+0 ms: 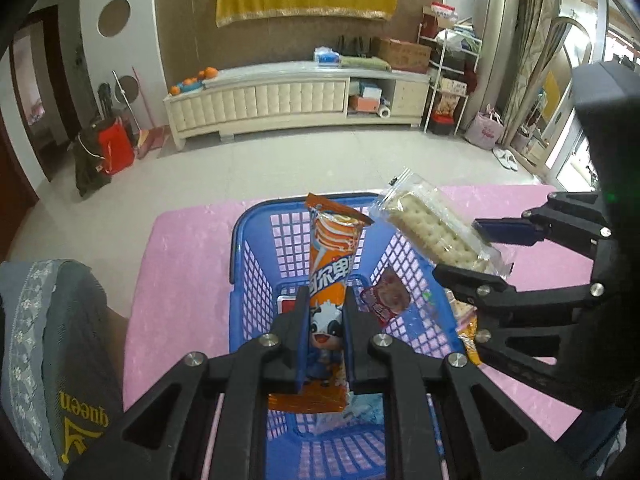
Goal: Organize snacks
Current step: 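Carry the stick snack and cracker pack over the blue basket with both tools, then lower both snacks into the basket and open both tools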
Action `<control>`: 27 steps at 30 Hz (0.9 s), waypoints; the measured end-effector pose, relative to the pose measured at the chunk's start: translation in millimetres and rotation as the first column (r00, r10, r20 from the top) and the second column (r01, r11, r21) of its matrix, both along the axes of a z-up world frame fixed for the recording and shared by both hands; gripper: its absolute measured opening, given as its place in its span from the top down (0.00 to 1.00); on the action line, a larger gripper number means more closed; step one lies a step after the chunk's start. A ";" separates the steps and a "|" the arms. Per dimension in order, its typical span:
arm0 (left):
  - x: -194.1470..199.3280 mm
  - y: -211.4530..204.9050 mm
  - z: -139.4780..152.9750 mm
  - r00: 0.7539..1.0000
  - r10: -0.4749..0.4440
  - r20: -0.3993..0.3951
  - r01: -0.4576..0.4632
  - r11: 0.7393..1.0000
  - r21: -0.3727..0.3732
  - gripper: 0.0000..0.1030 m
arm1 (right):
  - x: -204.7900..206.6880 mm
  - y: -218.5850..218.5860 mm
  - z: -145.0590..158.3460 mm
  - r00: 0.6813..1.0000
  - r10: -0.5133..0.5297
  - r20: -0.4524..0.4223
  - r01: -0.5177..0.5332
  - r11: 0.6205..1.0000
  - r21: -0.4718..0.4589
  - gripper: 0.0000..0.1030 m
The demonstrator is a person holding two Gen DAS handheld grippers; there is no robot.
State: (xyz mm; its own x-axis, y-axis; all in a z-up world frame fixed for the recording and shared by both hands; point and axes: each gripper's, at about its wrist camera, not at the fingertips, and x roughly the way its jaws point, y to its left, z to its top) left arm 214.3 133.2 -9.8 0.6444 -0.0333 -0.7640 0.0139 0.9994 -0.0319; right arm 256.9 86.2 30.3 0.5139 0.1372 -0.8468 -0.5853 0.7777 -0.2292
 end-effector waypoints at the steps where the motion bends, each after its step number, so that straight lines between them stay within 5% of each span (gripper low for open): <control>1: 4.7 1.4 -3.7 1.000 -0.003 -0.008 0.003 1.000 -0.004 0.88 | 5.0 4.2 -4.2 1.000 -0.010 -0.003 0.010 1.000 -0.021 0.54; 7: 17.8 7.5 -26.1 0.999 -0.005 -0.042 0.002 0.998 -0.057 0.88 | 27.4 9.7 -29.5 0.997 -0.068 -0.038 0.064 0.993 -0.100 0.54; 14: 25.6 12.8 -36.3 0.997 0.009 -0.071 -0.016 0.995 -0.096 0.88 | 33.3 13.1 -33.5 0.995 -0.076 -0.068 0.070 0.994 -0.087 0.53; 17: 27.8 14.3 -34.8 0.997 0.006 -0.073 -0.013 0.995 -0.100 0.88 | 34.0 16.9 -36.6 0.992 -0.090 -0.083 0.081 0.991 -0.102 0.44; 19: 27.9 11.7 -34.8 0.997 0.006 -0.077 -0.013 0.995 -0.094 0.88 | 33.7 17.7 -39.1 0.992 -0.100 -0.072 0.090 0.987 -0.129 0.21; 21: 27.7 12.0 -33.9 0.997 0.004 -0.079 -0.011 0.996 -0.090 0.88 | 32.6 16.6 -34.4 0.994 -0.107 -0.029 0.103 0.986 -0.128 0.15; 27: 23.1 8.4 -32.3 0.996 0.004 -0.089 -0.012 0.996 -0.093 0.88 | 27.6 1.0 -24.0 0.988 -0.138 -0.065 0.135 0.990 -0.041 0.13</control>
State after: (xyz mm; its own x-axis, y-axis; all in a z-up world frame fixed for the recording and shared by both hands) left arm 237.4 141.6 -42.0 0.5744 -0.1025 -0.8121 -0.0014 0.9920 -0.1262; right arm 284.5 87.1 6.3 0.4674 0.0379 -0.8832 -0.4892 0.8433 -0.2227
